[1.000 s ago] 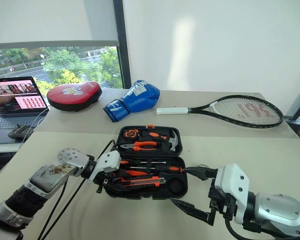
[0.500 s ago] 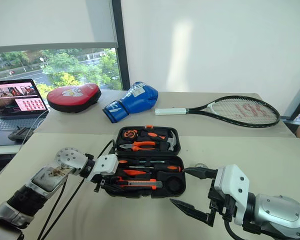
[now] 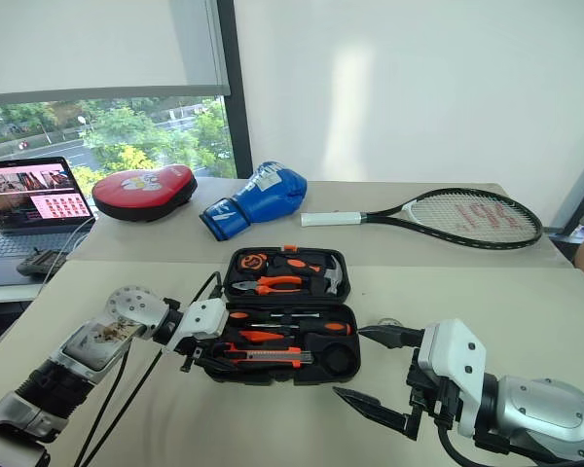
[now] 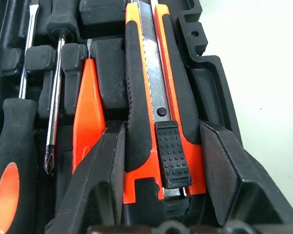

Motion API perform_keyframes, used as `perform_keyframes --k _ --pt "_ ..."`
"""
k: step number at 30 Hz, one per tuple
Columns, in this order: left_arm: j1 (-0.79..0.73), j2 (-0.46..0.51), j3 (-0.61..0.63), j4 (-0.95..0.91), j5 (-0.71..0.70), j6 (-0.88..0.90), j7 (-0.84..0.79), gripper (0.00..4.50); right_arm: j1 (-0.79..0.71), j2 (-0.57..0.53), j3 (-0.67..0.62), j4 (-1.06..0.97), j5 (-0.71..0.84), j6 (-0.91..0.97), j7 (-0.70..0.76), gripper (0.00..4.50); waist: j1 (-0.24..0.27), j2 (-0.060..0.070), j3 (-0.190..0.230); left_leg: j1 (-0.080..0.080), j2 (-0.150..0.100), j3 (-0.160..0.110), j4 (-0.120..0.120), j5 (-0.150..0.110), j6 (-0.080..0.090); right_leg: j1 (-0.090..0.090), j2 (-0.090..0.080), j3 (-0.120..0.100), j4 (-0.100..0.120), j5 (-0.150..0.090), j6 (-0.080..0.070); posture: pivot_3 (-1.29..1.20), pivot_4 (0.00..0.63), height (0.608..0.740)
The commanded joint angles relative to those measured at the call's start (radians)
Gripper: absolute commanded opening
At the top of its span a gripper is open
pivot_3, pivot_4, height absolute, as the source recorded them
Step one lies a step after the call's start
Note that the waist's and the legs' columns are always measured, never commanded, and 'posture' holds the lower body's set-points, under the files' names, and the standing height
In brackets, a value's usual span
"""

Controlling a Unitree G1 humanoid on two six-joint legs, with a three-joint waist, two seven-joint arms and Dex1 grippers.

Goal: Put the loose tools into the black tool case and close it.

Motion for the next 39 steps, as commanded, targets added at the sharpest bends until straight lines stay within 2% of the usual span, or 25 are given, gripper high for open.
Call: perform_keyframes --k 1,12,14,15,16,17,20,23,25,30,36,39 --pt "0.018 -0.015 -0.030 0.042 0.058 0.017 0.013 1.78 -0.013 -0.009 -0.028 -0.006 0.002 -0.010 0.004 4.50 0.002 0.001 0.000 0.000 0.000 0.000 0.000 0.000 0.000 0.000 0.000 0.000 0.000 0.000 0.000 0.00 0.150 0.740" --pt "0.009 -0.055 -0.006 0.100 0.049 -0.026 -0.006 1.78 -0.024 -0.012 -0.021 0.003 -0.003 -0.009 0.010 4.50 0.015 0.005 -0.003 0.001 0.000 0.000 0.000 0.000 0.000 0.001 -0.001 0.000 0.000 -0.002 -0.003 0.00 0.150 0.740" --pt "0.013 -0.054 0.027 0.063 -0.029 0.014 -0.064 2.78 -0.026 -0.012 -0.020 0.004 -0.003 -0.010 0.012 4.50 0.015 0.005 -0.003 0.001 0.000 0.000 0.000 0.000 0.001 0.001 -0.001 0.000 0.000 -0.003 -0.003 0.00 0.150 0.740" --pt "0.018 -0.056 0.056 0.044 -0.070 0.036 -0.076 2.80 -0.027 -0.012 -0.019 0.004 -0.004 -0.010 0.013 4.50 0.013 0.004 -0.003 0.001 0.000 0.000 0.000 0.000 0.001 0.001 -0.001 0.000 0.000 -0.003 -0.002 0.00 0.150 0.740" --pt "0.021 -0.060 0.086 0.029 -0.107 0.061 -0.077 3.24 -0.028 -0.012 -0.019 0.005 -0.005 -0.010 0.013 4.50 0.012 0.004 -0.003 0.000 0.000 0.000 0.000 0.000 0.001 0.000 -0.001 0.000 0.000 -0.003 -0.002 0.00 0.150 0.740" --pt "0.016 -0.064 0.140 0.009 -0.173 0.136 -0.058 3.48 -0.026 -0.011 -0.022 0.006 -0.007 -0.011 0.015 4.50 0.010 0.003 -0.002 -0.001 0.000 0.000 0.000 0.000 0.001 -0.001 -0.001 0.000 0.000 -0.003 -0.002 0.00 0.150 0.740" --pt "-0.002 -0.067 0.263 -0.047 -0.348 0.354 -0.017 3.48 -0.015 -0.008 -0.030 0.007 -0.013 -0.015 0.022 4.50 0.005 0.001 -0.001 -0.007 0.000 -0.001 0.000 0.000 0.001 -0.006 0.000 0.000 0.000 0.001 0.002 0.00 0.150 0.740" --pt "-0.038 -0.111 0.378 -0.057 -0.466 0.505 0.105 2.71 -0.022 -0.001 -0.019 0.014 -0.019 -0.020 0.020 4.50 0.004 0.001 -0.001 -0.017 -0.001 -0.002 0.002 0.003 -0.004 -0.014 0.001 -0.001 0.001 0.002 0.003 0.00 0.150 0.740" --pt "-0.037 -0.160 0.415 -0.074 -0.485 0.539 0.200 1.93 -0.034 0.002 -0.002 0.020 -0.024 -0.023 0.018 4.50 0.004 0.001 -0.001 -0.017 -0.002 -0.003 0.002 0.003 -0.004 -0.013 0.000 -0.002 0.001 0.002 0.004 0.00 0.150 0.740" --pt "0.079 -0.197 0.345 -0.193 -0.389 0.438 0.262 0.06 -0.057 -0.003 0.007 0.034 -0.029 -0.023 0.028 4.50 -0.003 0.000 -0.001 -0.016 -0.006 -0.002 0.002 0.003 -0.004 -0.011 -0.001 0.000 -0.001 0.002 0.006 0.00 0.150 0.740" --pt "0.212 -0.187 0.219 -0.206 -0.230 0.243 0.253 0.02 -0.052 -0.008 0.003 0.035 -0.032 -0.017 0.035 4.50 -0.004 0.000 0.000 -0.016 -0.006 -0.002 0.002 0.002 -0.003 -0.012 -0.001 0.000 -0.001 0.002 0.005 0.00 0.150 0.740" --pt "0.240 -0.180 0.166 -0.161 -0.152 0.212 0.281 0.02 -0.048 -0.010 0.000 0.031 -0.034 -0.006 0.030 4.50 -0.001 0.000 0.000 -0.015 -0.005 -0.002 0.001 0.000 0.001 -0.012 -0.002 0.000 0.000 0.002 0.004 0.00 0.150 0.740"
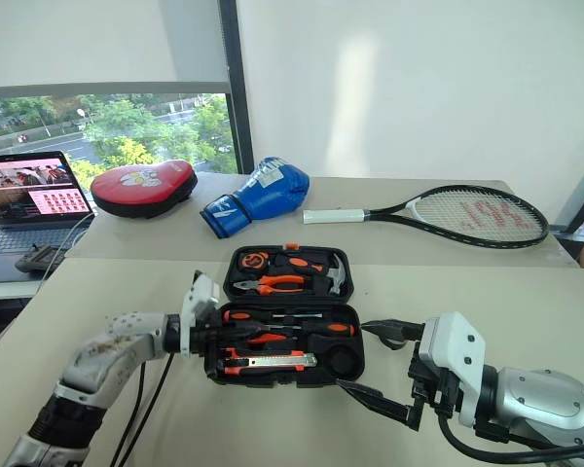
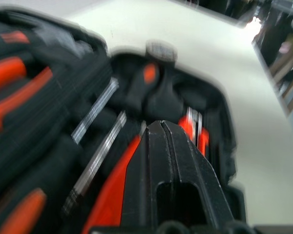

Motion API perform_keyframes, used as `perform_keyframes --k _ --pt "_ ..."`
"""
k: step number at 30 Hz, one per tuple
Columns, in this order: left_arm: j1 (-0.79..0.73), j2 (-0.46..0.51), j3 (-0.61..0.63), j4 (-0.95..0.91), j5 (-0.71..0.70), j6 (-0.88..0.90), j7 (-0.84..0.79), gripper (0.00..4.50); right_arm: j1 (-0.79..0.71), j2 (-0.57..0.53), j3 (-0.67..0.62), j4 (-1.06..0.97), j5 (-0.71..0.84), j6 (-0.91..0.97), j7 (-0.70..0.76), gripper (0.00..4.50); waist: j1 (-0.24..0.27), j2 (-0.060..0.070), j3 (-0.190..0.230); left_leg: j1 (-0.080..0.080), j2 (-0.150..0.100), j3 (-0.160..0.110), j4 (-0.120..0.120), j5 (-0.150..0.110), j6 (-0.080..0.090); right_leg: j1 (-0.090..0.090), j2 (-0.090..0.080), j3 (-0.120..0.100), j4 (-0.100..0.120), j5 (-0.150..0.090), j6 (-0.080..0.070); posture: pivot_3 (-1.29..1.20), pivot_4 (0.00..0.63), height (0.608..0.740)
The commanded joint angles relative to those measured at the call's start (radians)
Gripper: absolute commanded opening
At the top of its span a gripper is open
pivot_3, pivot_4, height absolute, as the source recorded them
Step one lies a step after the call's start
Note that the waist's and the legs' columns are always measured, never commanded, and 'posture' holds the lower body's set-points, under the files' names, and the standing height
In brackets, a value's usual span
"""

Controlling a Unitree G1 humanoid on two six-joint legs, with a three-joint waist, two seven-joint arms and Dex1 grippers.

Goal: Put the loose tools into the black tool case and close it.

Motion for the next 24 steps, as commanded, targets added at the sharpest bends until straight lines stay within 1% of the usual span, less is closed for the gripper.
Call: perform_keyframes --k 1,3,6,8,12,15,16,18,20,21,22,23,24 --pt "0.016 0.018 -0.061 0.031 0.104 -0.078 0.015 0.02 0.000 -0.009 -0.019 -0.017 -0.004 0.002 -0.008 4.50 0.003 0.000 0.000 0.000 0.000 0.000 0.000 0.000 0.000 0.000 0.000 0.000 0.000 0.000 0.000 0.00 0.150 0.740" --pt "0.020 0.015 -0.085 0.062 0.144 -0.109 0.028 0.02 0.004 -0.012 -0.024 -0.016 -0.005 0.013 -0.016 4.50 0.004 0.001 -0.001 0.003 0.000 0.000 0.000 0.000 0.000 0.003 0.000 0.000 0.000 0.000 -0.001 0.00 0.150 0.740" --pt "0.020 0.015 -0.122 0.119 0.213 -0.205 0.030 0.02 0.003 -0.021 -0.015 -0.006 -0.030 0.040 -0.043 4.50 0.004 0.001 -0.001 0.010 0.001 0.000 -0.001 -0.001 0.001 0.009 -0.002 0.000 -0.001 -0.002 -0.004 0.00 0.150 0.740" --pt "0.018 0.003 -0.132 0.147 0.226 -0.231 0.035 0.02 0.001 -0.025 -0.001 0.002 -0.051 0.049 -0.054 4.50 0.005 0.002 -0.001 0.014 0.002 0.000 -0.001 -0.001 0.001 0.013 -0.003 0.000 -0.001 -0.004 -0.008 0.00 0.150 0.740" --pt "0.022 0.001 -0.160 0.193 0.279 -0.349 0.031 0.02 -0.028 -0.019 0.021 0.002 -0.034 0.096 -0.097 4.50 0.006 0.006 -0.005 0.016 0.003 0.000 -0.001 -0.001 0.001 0.014 -0.004 0.000 -0.001 -0.004 -0.008 0.00 0.150 0.740" --pt "0.020 -0.018 -0.147 0.210 0.273 -0.378 0.037 0.02 -0.065 -0.014 0.047 0.004 -0.052 0.121 -0.142 4.50 0.010 0.008 -0.007 0.016 0.003 0.001 -0.001 -0.001 0.001 0.014 -0.005 0.000 0.000 -0.004 -0.008 0.00 0.150 0.740" --pt "0.020 -0.028 -0.129 0.200 0.248 -0.375 0.037 0.02 -0.082 -0.008 0.057 0.002 -0.070 0.124 -0.166 4.50 0.010 0.008 -0.007 0.016 0.003 0.001 -0.001 -0.001 0.001 0.014 -0.005 0.000 0.000 -0.004 -0.008 0.00 0.150 0.740" --pt "0.025 -0.046 -0.057 0.117 0.132 -0.315 0.033 0.02 -0.131 0.001 0.086 -0.010 -0.117 0.138 -0.233 4.50 0.011 0.008 -0.007 0.016 0.003 0.001 -0.001 -0.001 0.001 0.014 -0.005 0.000 0.000 -0.004 -0.008 0.00 0.150 0.740" --pt "0.031 -0.042 0.004 0.019 0.025 -0.208 0.037 0.02 -0.179 0.015 0.095 -0.010 -0.087 0.190 -0.279 4.50 0.003 0.006 -0.006 0.015 0.004 0.001 -0.002 -0.001 0.001 0.012 -0.004 0.000 0.000 -0.004 -0.008 0.00 0.150 0.740" --pt "0.028 -0.033 0.041 -0.030 -0.039 -0.172 0.029 0.02 -0.212 0.025 0.095 0.006 -0.061 0.245 -0.319 4.50 0.000 0.005 -0.005 0.012 0.004 0.001 -0.001 -0.001 0.001 0.010 -0.004 0.000 0.000 -0.003 -0.007 0.00 0.150 0.740" --pt "0.016 0.015 0.064 -0.082 -0.124 -0.083 -0.023 0.02 -0.241 0.025 0.102 0.024 -0.062 0.275 -0.341 4.50 -0.005 0.003 -0.004 0.011 0.005 0.001 -0.002 0.000 0.000 0.008 -0.004 0.000 0.000 -0.001 -0.003 0.00 0.150 0.740" --pt "0.007 0.037 0.096 -0.123 -0.188 -0.022 -0.035 0.02 -0.266 0.022 0.111 0.038 -0.071 0.303 -0.360 4.50 -0.009 0.001 -0.003 0.008 0.006 0.000 -0.001 0.000 -0.001 0.006 -0.002 -0.001 0.000 0.000 -0.003 0.00 0.150 0.740" --pt "-0.001 0.056 0.119 -0.151 -0.234 0.026 -0.036 0.52 -0.284 0.011 0.125 0.049 -0.092 0.333 -0.378 4.50 -0.010 0.001 -0.003 0.002 0.006 0.000 -0.001 0.003 -0.006 0.000 -0.001 -0.002 0.001 0.000 -0.003 0.00 0.150 0.740"
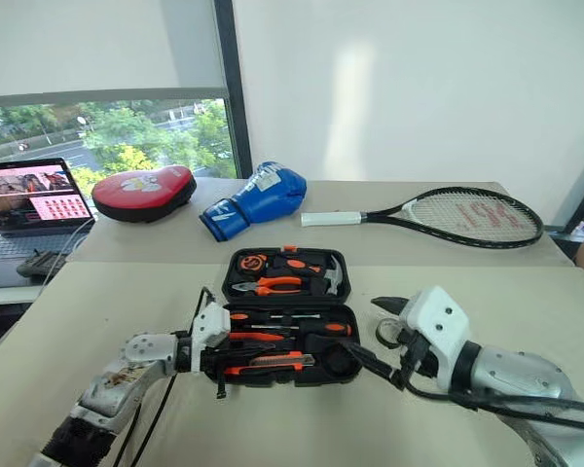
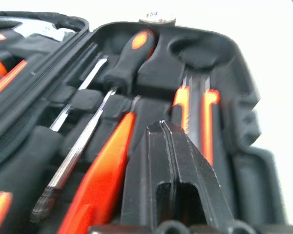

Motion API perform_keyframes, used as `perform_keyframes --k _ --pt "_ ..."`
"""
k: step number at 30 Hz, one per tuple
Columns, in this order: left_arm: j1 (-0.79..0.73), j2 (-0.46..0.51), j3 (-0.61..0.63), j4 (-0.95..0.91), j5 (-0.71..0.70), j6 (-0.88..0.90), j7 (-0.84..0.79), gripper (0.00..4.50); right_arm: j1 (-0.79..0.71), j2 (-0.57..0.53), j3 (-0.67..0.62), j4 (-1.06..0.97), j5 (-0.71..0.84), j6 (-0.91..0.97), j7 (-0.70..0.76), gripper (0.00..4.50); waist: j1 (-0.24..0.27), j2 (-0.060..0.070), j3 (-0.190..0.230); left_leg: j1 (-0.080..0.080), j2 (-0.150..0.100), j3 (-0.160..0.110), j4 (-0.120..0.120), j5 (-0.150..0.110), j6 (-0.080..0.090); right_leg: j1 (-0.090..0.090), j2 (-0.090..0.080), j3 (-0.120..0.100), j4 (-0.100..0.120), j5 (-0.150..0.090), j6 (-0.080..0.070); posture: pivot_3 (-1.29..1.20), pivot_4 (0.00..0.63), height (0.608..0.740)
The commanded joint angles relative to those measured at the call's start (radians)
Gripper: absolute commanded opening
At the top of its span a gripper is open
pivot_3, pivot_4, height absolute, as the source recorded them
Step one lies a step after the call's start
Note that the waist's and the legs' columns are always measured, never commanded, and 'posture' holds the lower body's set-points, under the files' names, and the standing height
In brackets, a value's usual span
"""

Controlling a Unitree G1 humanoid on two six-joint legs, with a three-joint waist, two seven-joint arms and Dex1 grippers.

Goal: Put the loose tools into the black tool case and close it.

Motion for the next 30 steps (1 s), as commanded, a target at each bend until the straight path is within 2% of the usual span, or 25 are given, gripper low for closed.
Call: perform_keyframes --k 1,4,8,10,11,12,16,18,19,23,29,30 --pt "-0.045 0.074 0.112 -0.150 -0.187 0.162 -0.039 0.63 -0.055 -0.031 0.025 0.032 -0.036 0.112 -0.074 4.50 -0.001 0.000 0.000 -0.003 0.000 0.000 0.000 0.001 -0.002 -0.002 0.001 0.000 0.000 0.001 -0.001 0.00 0.150 0.740" --pt "-0.042 0.123 0.141 -0.202 -0.236 0.213 -0.055 1.74 -0.101 -0.089 0.103 0.076 -0.053 0.222 -0.069 4.50 0.001 0.000 0.000 -0.003 -0.001 0.000 -0.001 0.004 -0.006 -0.003 0.002 0.000 0.000 0.001 -0.001 0.00 0.150 0.740" --pt "0.001 0.187 0.185 -0.268 -0.288 0.256 -0.079 3.14 -0.224 -0.064 0.167 0.225 0.015 0.457 -0.069 4.50 -0.007 -0.002 0.001 -0.004 -0.002 0.002 0.000 0.001 -0.001 -0.002 0.003 0.000 -0.002 0.000 -0.001 0.00 0.150 0.740" --pt "0.013 0.193 0.190 -0.297 -0.299 0.264 -0.065 3.79 -0.268 -0.058 0.194 0.262 0.013 0.500 -0.063 4.50 -0.005 -0.001 0.001 -0.004 -0.003 0.002 0.000 0.000 0.001 -0.002 0.003 0.001 -0.002 0.000 -0.001 0.00 0.150 0.740" --pt "0.021 0.192 0.191 -0.315 -0.307 0.272 -0.054 4.26 -0.288 -0.057 0.209 0.282 0.004 0.510 -0.061 4.50 -0.004 -0.002 0.001 -0.003 -0.003 0.002 0.000 0.000 0.001 -0.002 0.003 0.001 -0.002 0.000 -0.001 0.00 0.150 0.740" --pt "0.027 0.185 0.193 -0.334 -0.315 0.279 -0.037 4.46 -0.308 -0.057 0.229 0.306 -0.010 0.509 -0.056 4.50 -0.003 -0.001 0.001 -0.004 -0.003 0.002 0.000 0.000 0.001 -0.003 0.003 0.001 -0.002 0.000 -0.001 0.00 0.150 0.740" --pt "0.070 0.171 0.209 -0.386 -0.334 0.285 0.013 4.46 -0.394 -0.033 0.330 0.421 -0.079 0.480 -0.046 4.50 -0.002 -0.001 0.001 -0.004 -0.003 0.001 0.000 0.000 0.001 -0.002 0.003 0.001 -0.002 0.000 -0.001 0.00 0.150 0.740" --pt "0.093 0.172 0.212 -0.405 -0.333 0.278 0.024 4.50 -0.424 -0.026 0.373 0.473 -0.116 0.450 -0.033 3.85 -0.002 -0.001 0.001 -0.004 -0.003 0.002 0.000 0.000 0.000 -0.002 0.003 0.001 -0.002 0.001 0.000 0.00 0.150 0.740" --pt "0.105 0.173 0.217 -0.409 -0.330 0.273 0.028 4.50 -0.436 -0.031 0.394 0.490 -0.131 0.439 -0.019 3.37 -0.003 -0.001 0.001 -0.004 -0.004 0.001 0.000 0.000 0.000 -0.003 0.003 0.001 -0.002 0.001 0.000 0.00 0.150 0.740" --pt "0.127 0.178 0.231 -0.414 -0.334 0.263 0.031 4.50 -0.443 -0.070 0.440 0.506 -0.171 0.403 0.039 2.20 -0.001 -0.001 0.001 -0.004 -0.004 0.001 0.000 0.001 -0.001 -0.003 0.003 0.001 -0.002 0.001 0.000 0.00 0.150 0.740" --pt "0.153 0.168 0.238 -0.419 -0.325 0.244 0.049 4.50 -0.431 -0.127 0.402 0.458 -0.185 0.334 0.131 0.12 -0.002 -0.001 0.001 -0.004 -0.004 0.002 0.000 0.001 -0.001 -0.003 0.003 0.001 -0.002 0.001 0.000 0.00 0.150 0.740" --pt "0.154 0.166 0.238 -0.420 -0.325 0.244 0.056 4.50 -0.433 -0.136 0.395 0.440 -0.179 0.329 0.148 0.06 -0.002 -0.001 0.001 -0.004 -0.004 0.002 0.000 0.001 -0.001 -0.003 0.003 0.001 -0.002 0.001 0.000 0.00 0.150 0.740"
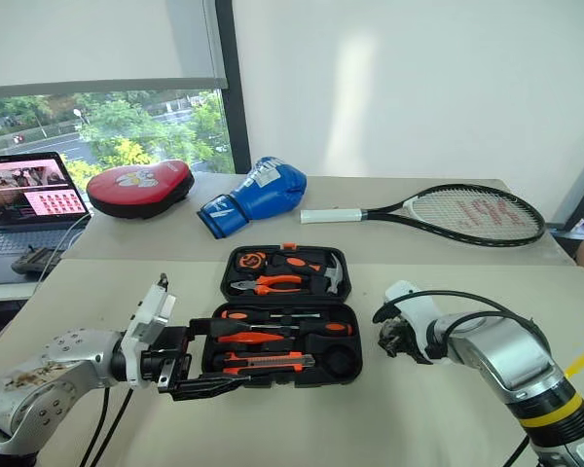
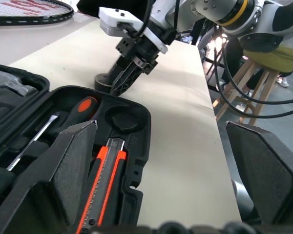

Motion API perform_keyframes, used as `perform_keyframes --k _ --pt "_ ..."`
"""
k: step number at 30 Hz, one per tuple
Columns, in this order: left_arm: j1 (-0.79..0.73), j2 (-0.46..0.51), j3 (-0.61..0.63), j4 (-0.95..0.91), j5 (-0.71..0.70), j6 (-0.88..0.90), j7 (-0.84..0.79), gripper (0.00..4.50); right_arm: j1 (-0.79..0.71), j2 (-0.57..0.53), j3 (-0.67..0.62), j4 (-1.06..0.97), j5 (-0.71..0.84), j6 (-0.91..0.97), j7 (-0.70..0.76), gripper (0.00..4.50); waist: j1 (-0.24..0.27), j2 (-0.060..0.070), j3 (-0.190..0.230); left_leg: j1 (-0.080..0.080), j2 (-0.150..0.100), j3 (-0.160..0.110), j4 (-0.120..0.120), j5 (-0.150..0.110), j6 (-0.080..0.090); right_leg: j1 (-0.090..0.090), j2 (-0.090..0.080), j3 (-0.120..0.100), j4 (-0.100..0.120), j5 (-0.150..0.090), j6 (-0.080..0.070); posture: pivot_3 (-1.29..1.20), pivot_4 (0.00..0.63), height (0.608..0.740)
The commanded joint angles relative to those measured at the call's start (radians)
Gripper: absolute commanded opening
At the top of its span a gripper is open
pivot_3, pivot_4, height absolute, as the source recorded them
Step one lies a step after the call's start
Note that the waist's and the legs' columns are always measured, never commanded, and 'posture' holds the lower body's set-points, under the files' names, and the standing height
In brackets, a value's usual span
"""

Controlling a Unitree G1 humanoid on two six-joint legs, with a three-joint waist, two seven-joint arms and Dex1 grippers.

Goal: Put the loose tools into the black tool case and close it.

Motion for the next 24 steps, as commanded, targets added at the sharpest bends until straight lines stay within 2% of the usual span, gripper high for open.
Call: perform_keyframes --k 1,4,9,16,18,20,21,24 --pt "0.006 -0.010 0.029 -0.030 -0.007 -0.023 0.028 4.50 -0.031 -0.031 -0.077 -0.102 0.039 -0.033 0.077 0.06 0.001 0.000 0.000 0.000 0.000 0.000 0.000 0.000 0.000 0.000 0.000 0.000 0.000 0.000 0.000 0.00 0.150 0.740" --pt "0.029 -0.011 0.042 -0.025 0.012 -0.042 0.046 4.50 -0.125 0.026 -0.118 -0.192 0.161 0.056 0.121 0.06 -0.007 0.000 0.000 0.000 0.001 0.000 0.000 0.000 0.000 0.000 0.000 0.000 0.000 0.000 0.000 0.00 0.150 0.740" --pt "0.050 0.003 0.062 -0.015 0.022 -0.063 0.042 4.50 -0.143 0.028 -0.009 -0.287 0.201 0.110 0.165 0.06 -0.001 0.000 0.000 0.001 0.003 -0.003 -0.001 -0.001 0.001 0.000 0.002 -0.002 0.001 0.000 -0.001 0.00 0.150 0.740" --pt "0.085 0.036 0.131 -0.049 -0.019 -0.041 0.037 4.50 -0.081 0.001 0.186 -0.306 0.080 0.034 0.164 0.06 -0.001 0.000 0.000 0.000 -0.001 -0.001 0.000 0.001 -0.002 0.000 -0.002 -0.001 0.000 0.000 -0.001 0.00 0.150 0.740" --pt "0.101 0.050 0.145 -0.058 -0.025 -0.041 0.034 4.50 -0.078 -0.008 0.207 -0.293 0.056 0.003 0.184 0.06 -0.002 0.000 0.001 0.000 -0.001 0.000 0.000 0.001 -0.002 0.000 -0.003 -0.001 0.000 0.000 -0.001 0.00 0.150 0.740" --pt "0.110 0.062 0.157 -0.060 -0.028 -0.041 0.035 4.50 -0.064 -0.027 0.228 -0.283 0.032 -0.030 0.211 0.80 0.001 0.000 0.001 0.001 -0.001 0.000 0.000 0.001 -0.002 0.000 -0.003 -0.002 0.000 0.000 0.000 0.00 0.150 0.740" --pt "0.113 0.064 0.162 -0.060 -0.029 -0.040 0.039 4.50 -0.056 -0.027 0.231 -0.278 0.022 -0.045 0.215 0.99 0.002 0.000 0.001 0.001 -0.001 -0.001 0.000 0.001 -0.003 0.000 -0.002 -0.002 0.000 0.000 0.000 0.00 0.150 0.740" --pt "0.112 0.060 0.169 -0.056 -0.032 -0.027 0.068 4.50 -0.051 0.008 0.164 -0.276 0.055 -0.046 0.221 2.12 0.003 0.000 0.000 0.001 -0.001 -0.001 0.000 0.001 -0.003 0.000 -0.002 -0.002 0.000 0.000 0.000 0.00 0.150 0.740"
